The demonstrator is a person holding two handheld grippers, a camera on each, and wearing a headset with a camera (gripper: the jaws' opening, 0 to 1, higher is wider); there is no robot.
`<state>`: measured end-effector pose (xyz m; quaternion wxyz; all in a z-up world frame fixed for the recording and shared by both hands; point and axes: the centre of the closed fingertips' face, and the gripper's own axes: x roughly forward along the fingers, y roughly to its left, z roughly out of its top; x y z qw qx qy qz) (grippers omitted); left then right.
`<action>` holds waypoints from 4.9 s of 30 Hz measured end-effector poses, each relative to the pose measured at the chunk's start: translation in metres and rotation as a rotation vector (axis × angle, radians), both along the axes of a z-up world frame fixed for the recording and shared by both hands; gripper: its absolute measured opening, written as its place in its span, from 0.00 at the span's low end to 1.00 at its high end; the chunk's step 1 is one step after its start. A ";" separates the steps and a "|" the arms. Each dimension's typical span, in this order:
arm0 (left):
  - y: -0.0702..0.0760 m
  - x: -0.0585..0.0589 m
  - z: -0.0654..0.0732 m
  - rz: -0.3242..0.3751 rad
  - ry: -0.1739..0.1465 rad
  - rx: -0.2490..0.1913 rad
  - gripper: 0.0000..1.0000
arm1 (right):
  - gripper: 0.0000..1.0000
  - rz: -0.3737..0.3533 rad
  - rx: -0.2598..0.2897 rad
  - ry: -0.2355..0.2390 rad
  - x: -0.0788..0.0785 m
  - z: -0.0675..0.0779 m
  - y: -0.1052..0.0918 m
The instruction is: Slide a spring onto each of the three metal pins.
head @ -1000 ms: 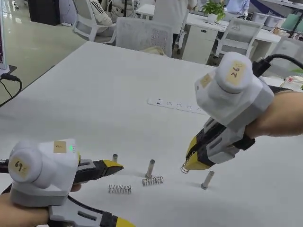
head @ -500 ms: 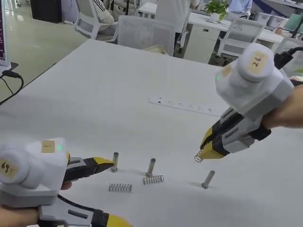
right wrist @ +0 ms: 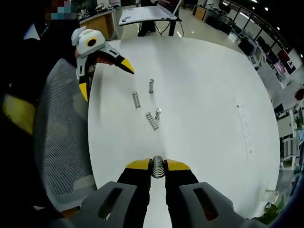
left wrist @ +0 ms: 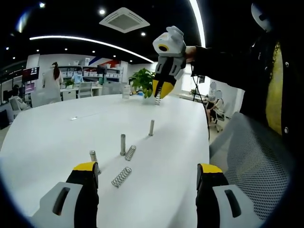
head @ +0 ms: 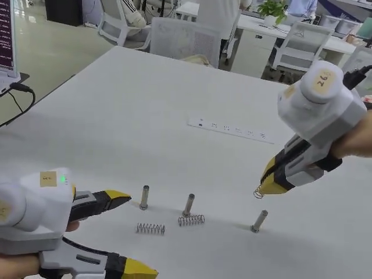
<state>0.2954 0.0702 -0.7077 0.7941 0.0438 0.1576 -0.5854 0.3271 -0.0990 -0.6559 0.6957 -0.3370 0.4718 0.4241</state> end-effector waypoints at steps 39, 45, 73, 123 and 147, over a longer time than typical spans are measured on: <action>0.008 0.006 -0.002 0.031 -0.003 0.009 0.80 | 0.08 -0.135 -0.042 0.102 0.012 -0.056 -0.047; 0.009 0.006 -0.002 0.031 -0.002 0.010 0.79 | 0.08 -0.138 -0.039 0.104 0.013 -0.058 -0.046; 0.010 0.005 -0.004 0.027 -0.002 0.011 0.78 | 0.08 -0.146 -0.057 0.123 0.014 -0.078 -0.044; 0.010 0.005 -0.003 0.025 -0.007 0.013 0.77 | 0.08 -0.186 -0.080 0.151 0.014 -0.123 -0.044; 0.007 0.005 -0.005 0.010 -0.001 0.020 0.77 | 0.25 -0.182 -0.023 0.140 0.014 -0.116 -0.037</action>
